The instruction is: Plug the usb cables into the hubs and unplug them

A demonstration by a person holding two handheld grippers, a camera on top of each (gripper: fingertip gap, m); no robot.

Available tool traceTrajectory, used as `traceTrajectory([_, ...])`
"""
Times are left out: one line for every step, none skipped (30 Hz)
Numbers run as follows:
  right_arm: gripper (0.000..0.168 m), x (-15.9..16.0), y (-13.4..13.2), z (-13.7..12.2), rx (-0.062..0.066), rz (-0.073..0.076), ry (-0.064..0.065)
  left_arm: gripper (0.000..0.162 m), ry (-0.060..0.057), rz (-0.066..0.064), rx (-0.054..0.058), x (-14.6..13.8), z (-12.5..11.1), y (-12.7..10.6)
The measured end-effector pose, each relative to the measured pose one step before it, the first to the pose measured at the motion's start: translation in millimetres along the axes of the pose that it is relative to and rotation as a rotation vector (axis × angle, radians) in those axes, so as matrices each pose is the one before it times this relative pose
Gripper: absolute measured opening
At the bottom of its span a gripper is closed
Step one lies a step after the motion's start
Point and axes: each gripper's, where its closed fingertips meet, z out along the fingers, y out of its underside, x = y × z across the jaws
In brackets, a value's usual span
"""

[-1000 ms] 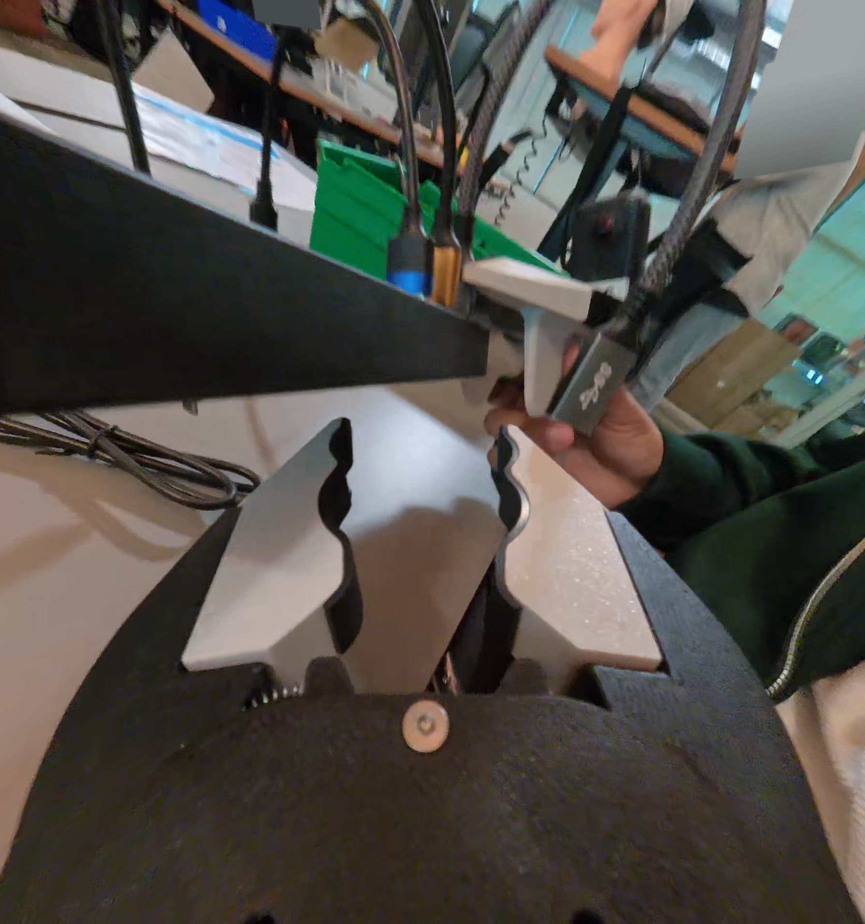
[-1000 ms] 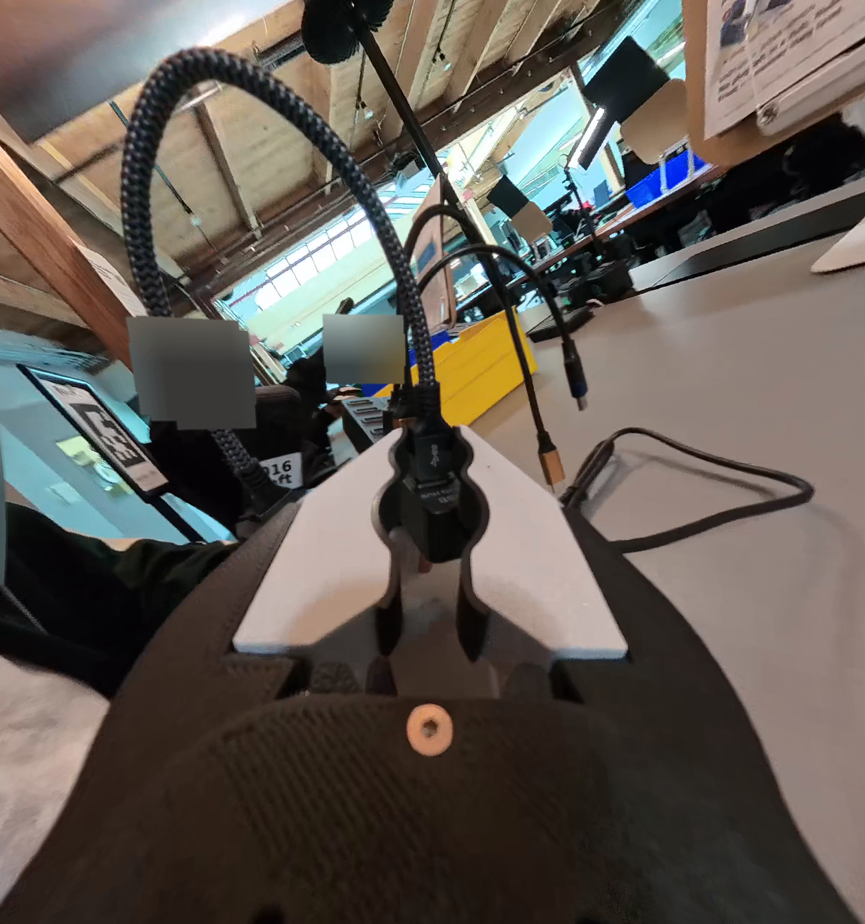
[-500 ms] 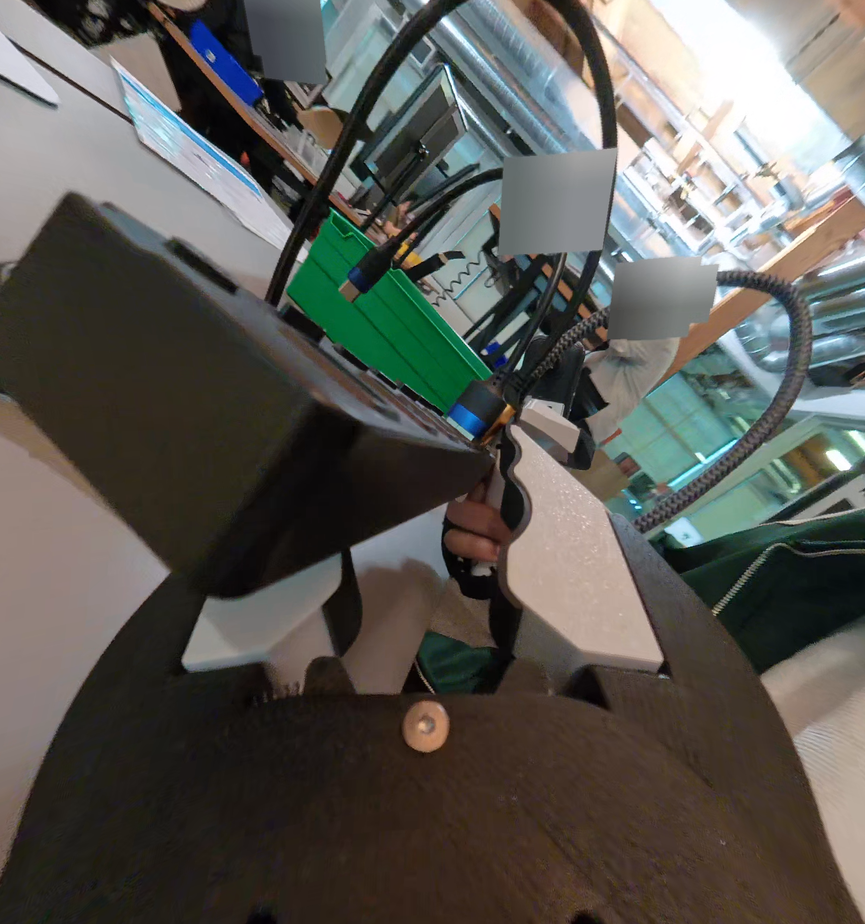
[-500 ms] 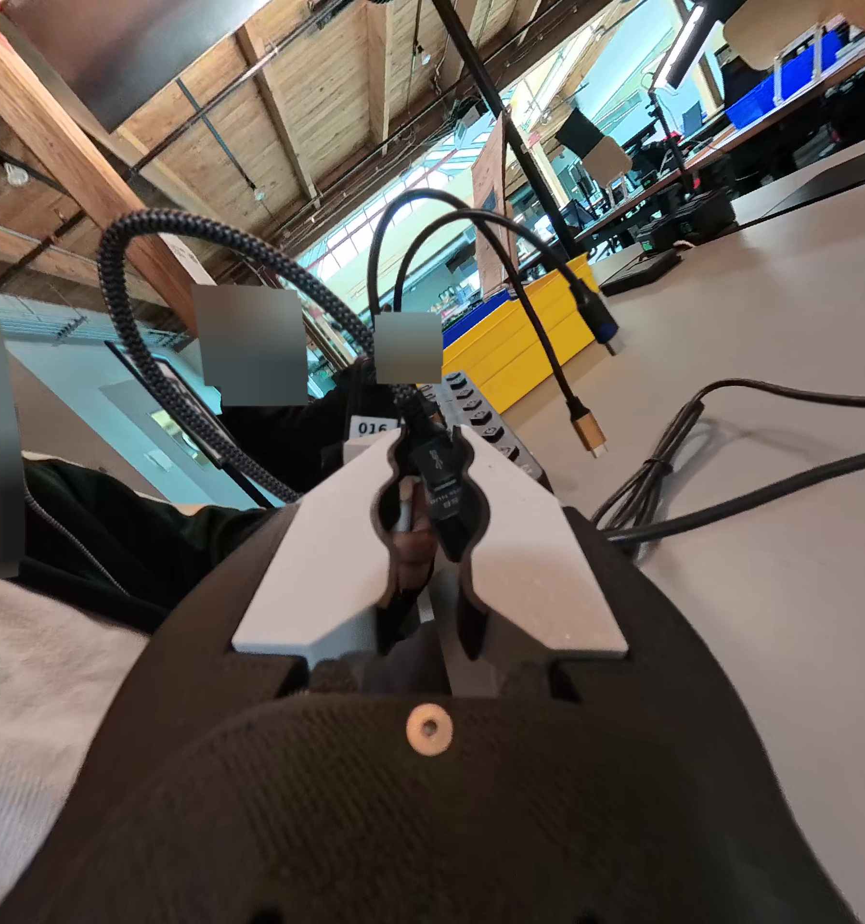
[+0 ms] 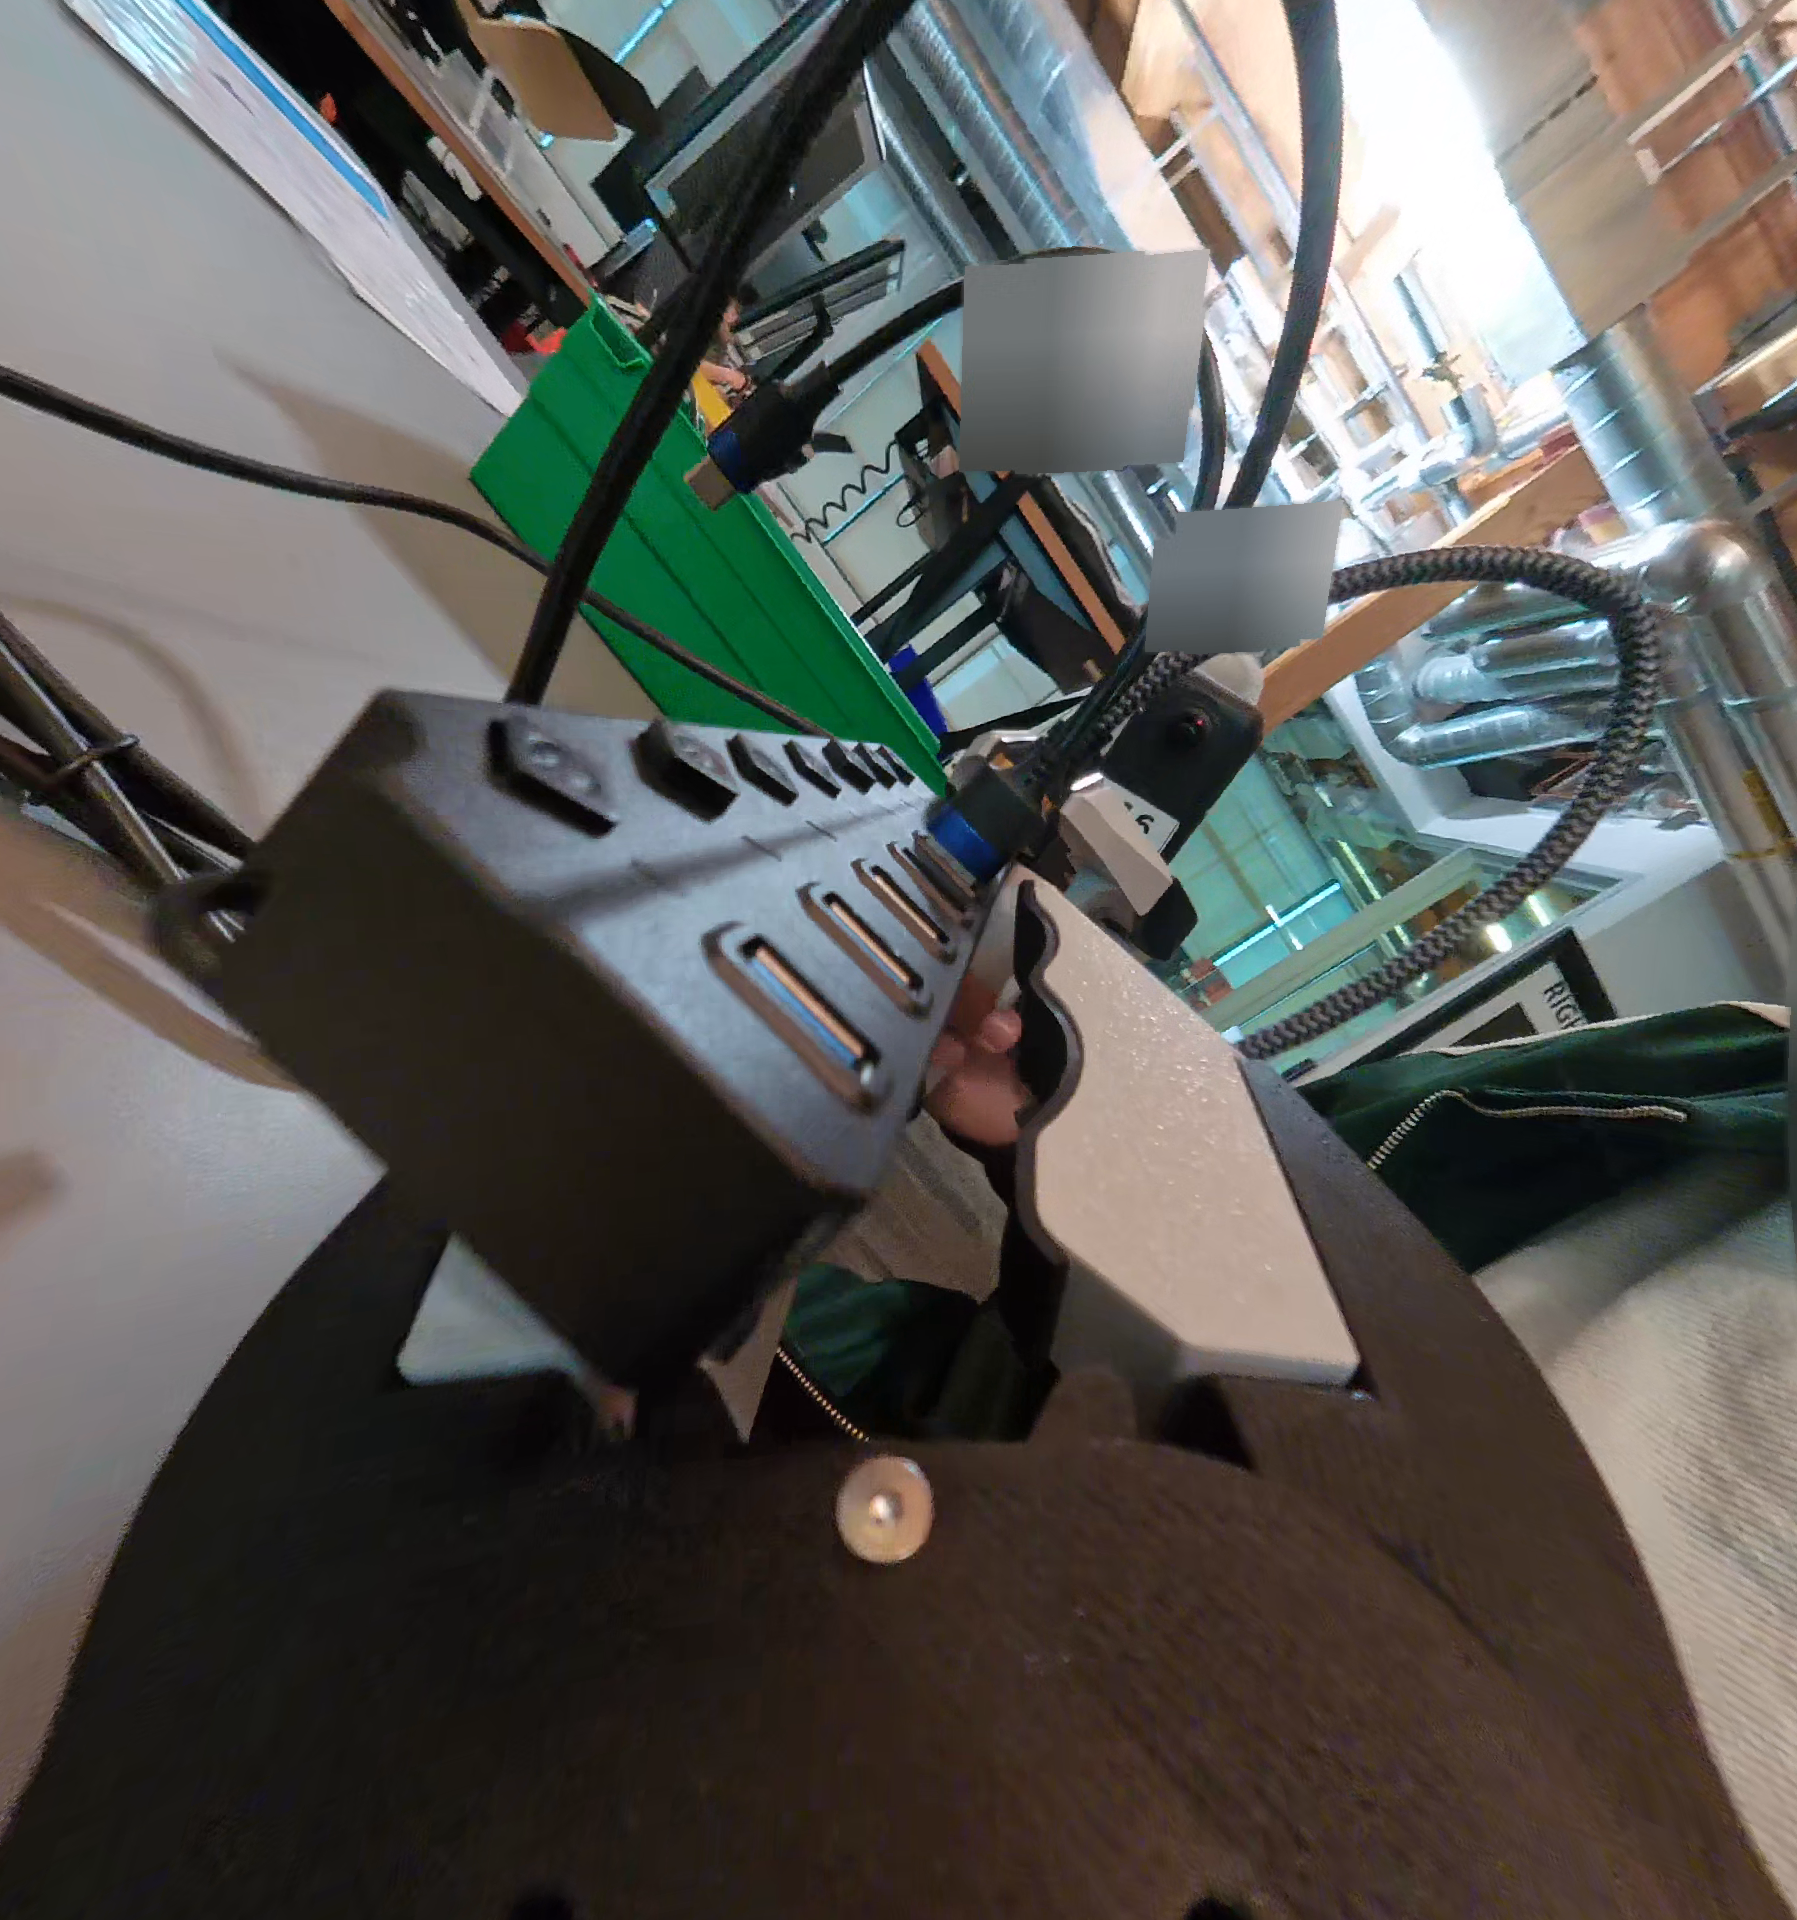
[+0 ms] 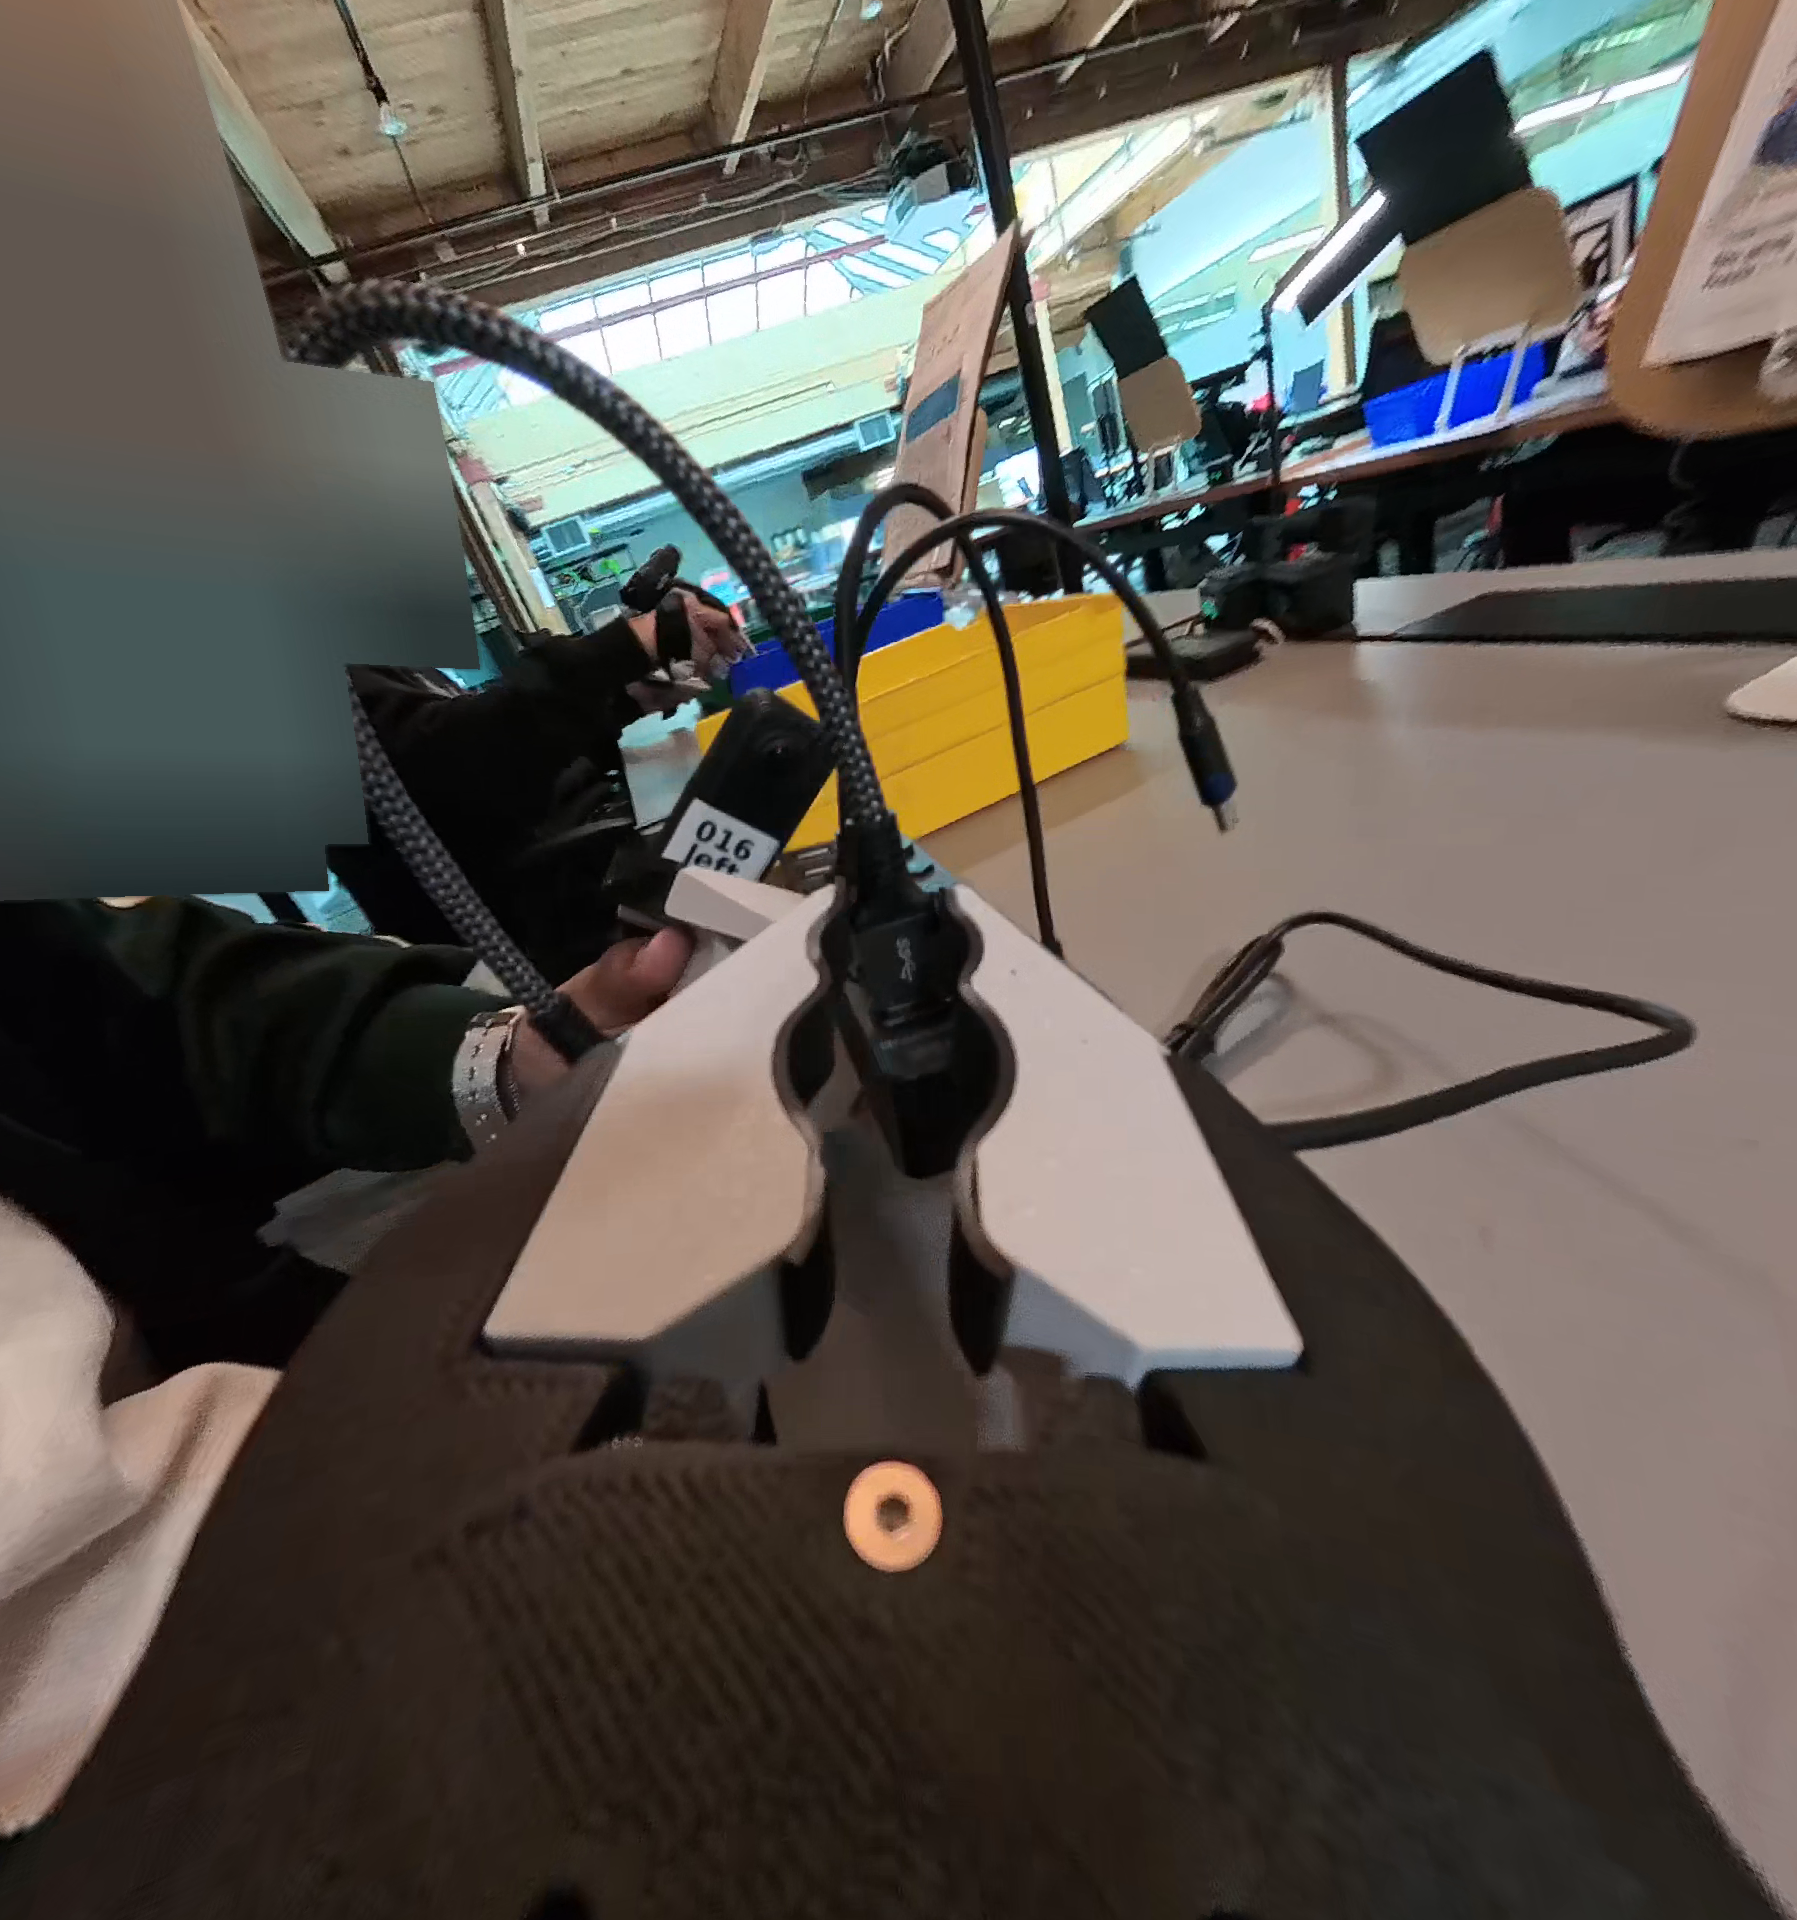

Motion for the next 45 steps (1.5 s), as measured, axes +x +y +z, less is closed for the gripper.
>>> traceTrajectory([0.015,1.59,-1.82,-1.72,0.0063,-0.007,0.0084,0.047,0.0075,-0.0109,0.0069,-0.09,-0.93,-1.28])
traceTrajectory([0.015,1.12,0.02,-1.18,-0.0019,-0.0029,0.0013,0.049,0.005,-0.0141,0.0049,-0.89,-1.08,-1.13])
traceTrajectory([0.015,0.16,1.34,-0.59,-0.0075,0.0008,-0.0062,0.049,0.0045,-0.0169,0.0012,-1.35,-0.89,-0.52])
traceTrajectory([0.015,-0.24,1.22,-0.25,-0.0067,0.0012,-0.0049,0.05,0.0068,-0.0177,0.0073,-1.23,-1.07,-1.09])
traceTrajectory([0.015,-0.34,0.7,0.16,-0.0033,-0.0045,0.0001,0.05,0.008,-0.0188,0.015,-0.7,-1.37,-2.22])
traceTrajectory([0.015,-0.66,0.34,0.46,-0.0032,-0.0107,0.0009,0.047,0.0117,-0.0183,0.0113,0.17,-1.11,-1.82])
traceTrajectory([0.015,-0.98,-0.03,0.46,-0.0032,-0.0145,0.0008,0.048,0.0125,-0.0126,-0.0005,0.76,-0.55,-0.27])
traceTrajectory([0.015,-0.81,-0.24,0.27,-0.0028,-0.0164,0.0011,0.048,0.0089,-0.0047,-0.0012,0.99,-0.2,-0.07])
traceTrajectory([0.015,-0.73,-0.13,-0.19,-0.0036,-0.0165,0.0006,0.049,0.0037,0.0009,0.0003,0.69,-0.14,-0.1])
traceTrajectory([0.015,-0.59,-0.04,-0.45,-0.0043,-0.0159,-0.0001,0.05,0.0039,-0.0007,-0.0005,0.69,-0.12,0.0])
traceTrajectory([0.015,-0.68,-0.1,-0.53,-0.0042,-0.0166,-0.0015,0.051,0.0098,-0.0101,0.004,0.99,-0.12,-0.78])
traceTrajectory([0.015,-0.83,-0.15,-0.37,-0.0045,-0.0189,-0.0029,0.051,0.0137,-0.0194,0.0049,0.76,-0.34,-1.06])
traceTrajectory([0.015,-0.96,-0.14,-0.34,-0.0056,-0.0218,-0.0023,0.051,0.0104,-0.0201,0.0052,-0.03,-0.65,-0.96])
traceTrajectory([0.015,-1.11,0.16,-0.28,-0.0075,-0.0244,-0.0016,0.049,0.0024,-0.0174,0.0064,-1.2,-0.8,-1.06])
traceTrajectory([0.015,-1.33,0.81,0.08,-0.0101,-0.0255,-0.0026,0.042,0.0008,-0.014,0.0073,-1.08,-0.88,-1.1])
traceTrajectory([0.015,-1.78,1.31,0.2,-0.0118,-0.0255,-0.0036,0.038,-0.0002,-0.0137,0.0085,-0.99,-0.91,-1.55])
traceTrajectory([0.015,-1.93,1.22,0.57,-0.0108,-0.0254,-0.0027,0.033,-0.0063,-0.0091,0.0084,-1.42,-0.72,-1.81])
traceTrajectory([0.015,-1.55,1.22,0.61,-0.0107,-0.0251,0.001,0.031,-0.0061,-0.0036,-0.0002,-0.91,-0.41,-0.68])
traceTrajectory([0.015,-0.59,1.57,0.51,-0.0127,-0.0243,0.0059,0.03,-0.0045,-0.0016,-0.0037,-0.7,-0.5,-0.33])
traceTrajectory([0.015,-0.06,1.9,0.34,-0.0136,-0.021,0.0069,0.03,-0.0059,-0.0005,-0.0024,-0.84,-0.67,-0.63])
traceTrajectory([0.015,0.59,1.96,0.51,-0.0138,-0.0155,0.0077,0.028,-0.0094,0.0063,0.0032,-0.97,-0.62,-1.2])
traceTrajectory([0.016,1.43,2.6,0.75,-0.0158,-0.0118,0.0125,0.027,-0.015,0.01,0.0094,-1.47,-0.7,-1.89])
traceTrajectory([0.016,1.99,2.96,1.07,-0.0174,-0.0106,0.0151,0.026,-0.0166,0.0087,0.0121,-1.99,-0.89,-2.29])
traceTrajectory([0.016,1.47,2.13,0.96,-0.0123,-0.0098,0.0132,0.025,-0.0187,0.0049,0.0136,-2.64,-1.18,-2.53])
traceTrajectory([0.015,1.1,0.68,0.43,-0.0028,-0.0084,0.0102,0.024,-0.0231,0.0051,0.0163,-3.56,-1.81,-3.13])
traceTrajectory([0.017,1.76,-0.75,-0.17,0.0046,-0.0058,0.0134,0.023,-0.0207,0.002,0.0185,-3.4,-2.12,-3.68])
traceTrajectory([0.02,2.83,-1.1,-0.5,0.0069,-0.0038,0.0179,0.022,-0.0114,0.0008,0.0203,-1.9,-2.1,-4.14])
traceTrajectory([0.025,2.23,0.11,-0.27,0.001,-0.004,0.0114,0.021,-0.0032,-0.0006,0.0192,-0.97,-1.95,-4.32])
traceTrajectory([0.031,1.31,2.4,0.4,-0.0109,-0.0025,0.0038,0.021,-0.001,-0.0016,0.0096,-0.75,-1.54,-2.94])
traceTrajectory([0.032,1.7,3.89,0.75,-0.02,-0.0008,0.0068,0.02,-0.0068,0.0032,0.0035,-1.33,-1.11,-1.73])
traceTrajectory([0.032,2.03,3.66,0.76,-0.0197,-0.0024,0.0109,0.021,-0.0048,0.0042,0.0032,-0.53,-0.68,-1.14])
traceTrajectory([0.032,1.19,2.37,0.69,-0.0134,-0.0049,0.007,0.021,-0.0029,0.0049,0.0049,-0.11,-0.45,-0.84])
traceTrajectory([0.032,-0.28,1.36,0.66,-0.0093,-0.0071,0.0001,0.021,-0.0029,0.0039,0.0026,-0.14,-0.06,-0.27])
traceTrajectory([0.032,-1.47,1.2,0.72,-0.009,-0.0125,-0.0047,0.021,-0.0041,0.004,0.0007,-0.33,0.17,0.14])
traceTrajectory([0.032,-1.98,1.46,0.89,-0.012,-0.0212,-0.0034,0.021,-0.0022,0.0029,-0.0025,-0.11,0.32,0.45])
traceTrajectory([0.032,-1.93,1.87,1.06,-0.016,-0.03,0.0012,0.021,0.001,-0.0003,-0.0054,0.08,0.34,0.85])
traceTrajectory([0.032,-2.07,1.96,1.24,-0.0172,-0.0364,0.0029,0.021,0.0031,-0.0016,-0.0024,0.46,0.28,0.56])
traceTrajectory([0.031,-2.37,1.81,1.4,-0.0145,-0.0379,0.0029,0.021,0.0031,-0.0045,-0.002,0.3,0.24,0.66])
traceTrajectory([0.029,-2.17,1.21,1.41,-0.0092,-0.0326,0.0044,0.021,0.0045,-0.0084,-0.007,0.27,0.65,1.31])
traceTrajectory([0.028,-2.07,0.83,1.33,-0.0039,-0.0228,0.0025,0.021,0.0039,-0.0097,-0.0115,0.13,0.81,2.06])
traceTrajectory([0.027,-2.45,0.67,1.19,-0.0022,-0.0136,-0.0051,0.02,0.003,-0.0055,-0.0114,0.29,0.9,2.11])
traceTrajectory([0.025,-2.33,0.58,0.96,-0.0029,-0.0065,-0.0085,0.02,0.0027,-0.0007,-0.0107,0.51,0.93,2.13])
traceTrajectory([0.023,-1.28,0.17,0.63,-0.0019,-0.0027,-0.0053,0.02,0.0027,-0.0001,-0.0133,0.6,1.09,2.41])
traceTrajectory([0.021,-1.33,-0.1,0.46,0.0001,-0.0019,-0.0062,0.02,0.0015,0.0027,-0.0082,0.49,0.8,1.8])
traceTrajectory([0.017,-1.11,-0.23,0.15,0.001,-0.0008,-0.0043,0.02,-0.0009,0.0044,0.0004,0.18,0.32,0.42])
